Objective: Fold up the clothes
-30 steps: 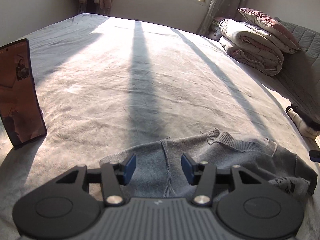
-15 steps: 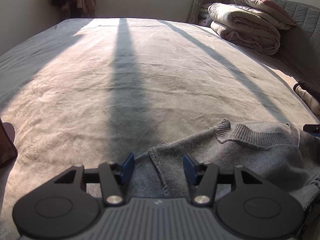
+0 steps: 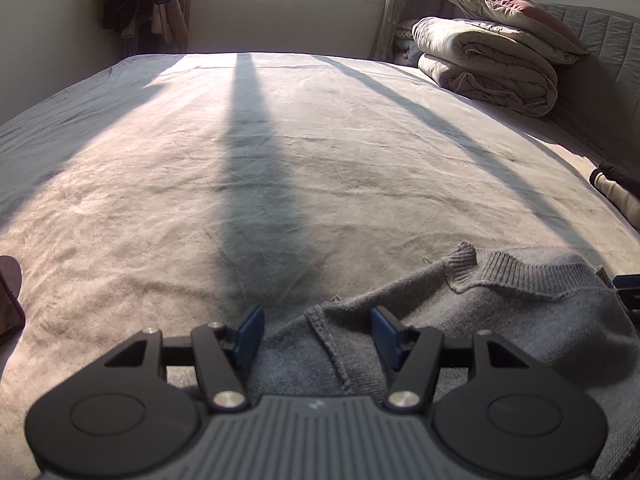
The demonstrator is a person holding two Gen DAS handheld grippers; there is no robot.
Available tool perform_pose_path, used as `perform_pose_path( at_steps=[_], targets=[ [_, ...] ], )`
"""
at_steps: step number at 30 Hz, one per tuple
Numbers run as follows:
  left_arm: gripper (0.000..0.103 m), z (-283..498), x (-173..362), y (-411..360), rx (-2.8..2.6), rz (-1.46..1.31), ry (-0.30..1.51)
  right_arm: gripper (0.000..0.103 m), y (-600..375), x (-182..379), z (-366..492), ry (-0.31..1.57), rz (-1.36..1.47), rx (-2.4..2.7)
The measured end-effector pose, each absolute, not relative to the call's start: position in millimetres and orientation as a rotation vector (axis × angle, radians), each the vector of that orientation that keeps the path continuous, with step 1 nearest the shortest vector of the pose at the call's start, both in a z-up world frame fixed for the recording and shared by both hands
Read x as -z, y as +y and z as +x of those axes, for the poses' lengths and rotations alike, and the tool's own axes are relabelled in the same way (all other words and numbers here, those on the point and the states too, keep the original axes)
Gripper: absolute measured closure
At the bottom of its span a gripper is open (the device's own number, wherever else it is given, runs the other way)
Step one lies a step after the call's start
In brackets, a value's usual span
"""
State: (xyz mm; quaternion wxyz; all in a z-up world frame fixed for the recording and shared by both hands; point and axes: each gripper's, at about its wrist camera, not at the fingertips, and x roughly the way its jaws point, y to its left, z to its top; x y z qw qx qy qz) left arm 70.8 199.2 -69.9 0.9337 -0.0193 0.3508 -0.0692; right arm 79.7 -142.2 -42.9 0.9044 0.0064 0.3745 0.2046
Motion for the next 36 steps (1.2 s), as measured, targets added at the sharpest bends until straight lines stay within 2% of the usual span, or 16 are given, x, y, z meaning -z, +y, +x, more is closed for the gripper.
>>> perform_pose_path(
  at_steps=[5,22,25,28,31,36],
  targets=[
    [0.042,71.2,71.7,197.3,0.143,-0.026,0.707,0.048,-132.0,52.0,79.4,0.771,-0.079,-0.410],
    [0.045,73.3,70.3,194.6,0.152,-0.025,0.703,0.048,-179.4,35.7,95.4,0.763,0.166,-0.309],
    [0.050,72.6,70.0,191.5,0.159,-0.003,0.702,0.048,-171.5,42.0,95.7,0.783,0.117,-0.320],
    [0.051,71.9,70.4,185.3,0.149,0.037,0.703,0.050,-147.7,51.2,91.1,0.795,-0.074,-0.305],
    [0.061,70.7,70.3,179.5,0.159,0.064,0.704,0.049,-123.7,59.3,79.8,0.754,-0.256,-0.268],
    [0.079,69.0,68.3,174.1,0.167,0.067,0.720,0.065,-123.6,56.6,79.5,0.787,-0.262,-0.299]
  ],
)
